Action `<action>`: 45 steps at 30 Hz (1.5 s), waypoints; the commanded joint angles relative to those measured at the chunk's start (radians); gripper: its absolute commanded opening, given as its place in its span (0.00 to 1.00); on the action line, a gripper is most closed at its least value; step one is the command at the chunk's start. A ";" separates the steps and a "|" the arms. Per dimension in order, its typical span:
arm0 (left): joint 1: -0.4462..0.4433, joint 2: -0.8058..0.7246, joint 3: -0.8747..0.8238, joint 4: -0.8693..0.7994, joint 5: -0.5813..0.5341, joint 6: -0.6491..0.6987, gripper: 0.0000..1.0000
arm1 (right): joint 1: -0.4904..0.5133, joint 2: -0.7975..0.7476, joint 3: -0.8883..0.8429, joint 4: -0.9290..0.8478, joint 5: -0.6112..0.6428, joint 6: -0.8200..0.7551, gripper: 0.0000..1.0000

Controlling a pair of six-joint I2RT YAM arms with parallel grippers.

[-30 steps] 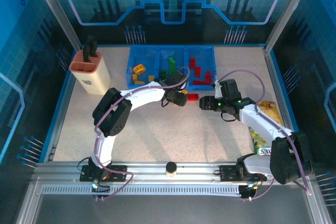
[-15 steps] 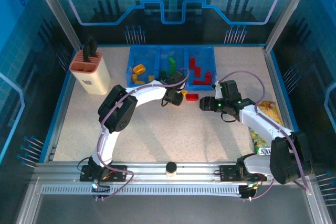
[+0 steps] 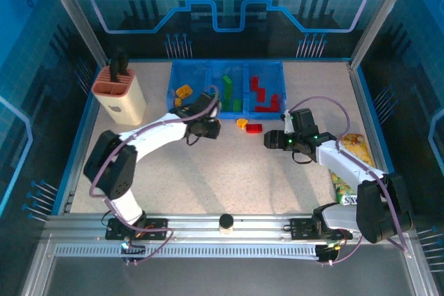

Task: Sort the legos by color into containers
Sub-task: Pick up the lego from the center of the table, then place the lego in the container.

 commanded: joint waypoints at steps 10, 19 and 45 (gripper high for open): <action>0.261 0.169 0.334 -0.123 0.003 -0.032 0.24 | 0.001 -0.014 -0.007 0.012 -0.056 0.041 0.73; 0.281 0.318 0.594 -0.243 -0.038 0.018 0.76 | 0.002 -0.126 -0.057 -0.046 -0.024 0.025 0.73; -0.139 0.203 0.206 0.019 -0.001 -0.024 0.74 | -0.004 -0.123 -0.092 0.012 -0.044 0.069 0.70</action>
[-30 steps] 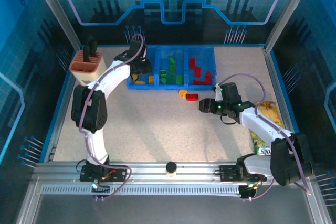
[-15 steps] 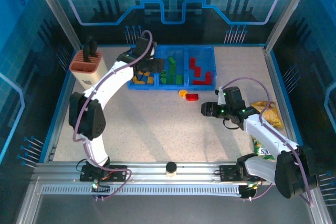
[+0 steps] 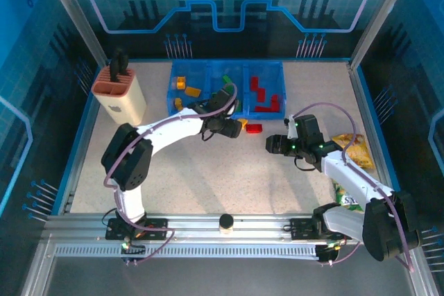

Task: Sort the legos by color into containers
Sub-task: Place the lego in the container, then pick up the lego from the center of the table.

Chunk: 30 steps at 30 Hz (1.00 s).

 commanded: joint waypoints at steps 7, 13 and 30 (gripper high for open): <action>-0.019 0.157 0.075 0.069 0.036 -0.066 0.75 | -0.007 0.020 -0.010 0.035 -0.018 0.022 0.69; -0.017 0.249 0.165 0.052 0.015 -0.063 0.75 | -0.020 0.018 -0.016 0.030 -0.019 0.015 0.69; 0.025 0.428 0.438 -0.068 -0.001 -0.027 0.75 | -0.060 0.012 -0.025 0.019 -0.039 -0.004 0.68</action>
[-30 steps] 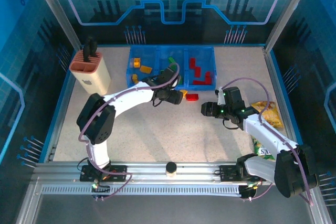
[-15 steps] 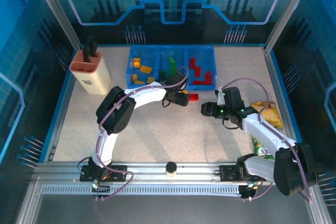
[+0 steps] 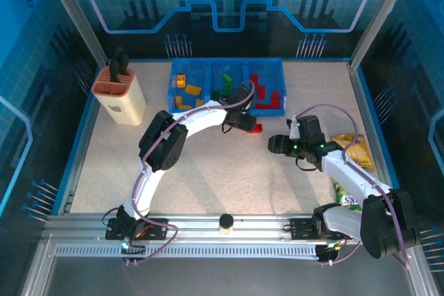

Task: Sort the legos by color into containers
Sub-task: Pick up the lego from the center of the table.

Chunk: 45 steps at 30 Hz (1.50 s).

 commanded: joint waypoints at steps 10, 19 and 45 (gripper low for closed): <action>0.015 0.035 0.036 -0.030 0.006 0.011 0.57 | -0.023 -0.002 -0.011 0.007 -0.023 -0.012 0.68; 0.014 -0.022 -0.044 -0.006 -0.001 0.012 0.41 | -0.024 -0.003 -0.027 0.012 -0.027 -0.006 0.68; 0.286 -0.529 -0.364 0.075 -0.007 -0.045 0.34 | -0.025 -0.001 -0.037 0.032 -0.041 0.015 0.67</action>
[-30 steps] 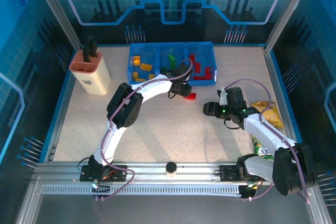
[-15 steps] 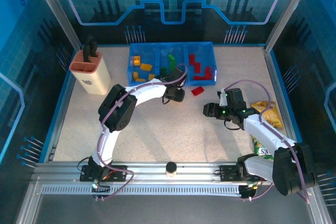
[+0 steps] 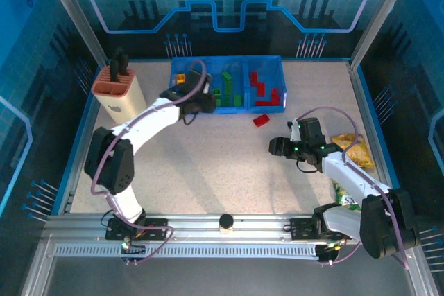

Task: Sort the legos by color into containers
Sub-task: Pick up the lego from the center of the table, then place the lego in the container.

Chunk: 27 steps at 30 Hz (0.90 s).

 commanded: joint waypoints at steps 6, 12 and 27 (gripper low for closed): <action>0.137 0.158 0.186 -0.103 0.022 0.018 0.34 | -0.011 0.004 0.023 0.002 -0.034 0.008 0.68; 0.166 0.260 0.326 -0.161 0.011 0.032 0.39 | -0.013 -0.027 0.030 -0.039 -0.007 -0.011 0.69; 0.141 -0.071 0.084 -0.051 0.024 -0.009 0.75 | -0.017 0.091 0.183 -0.084 0.037 -0.026 0.81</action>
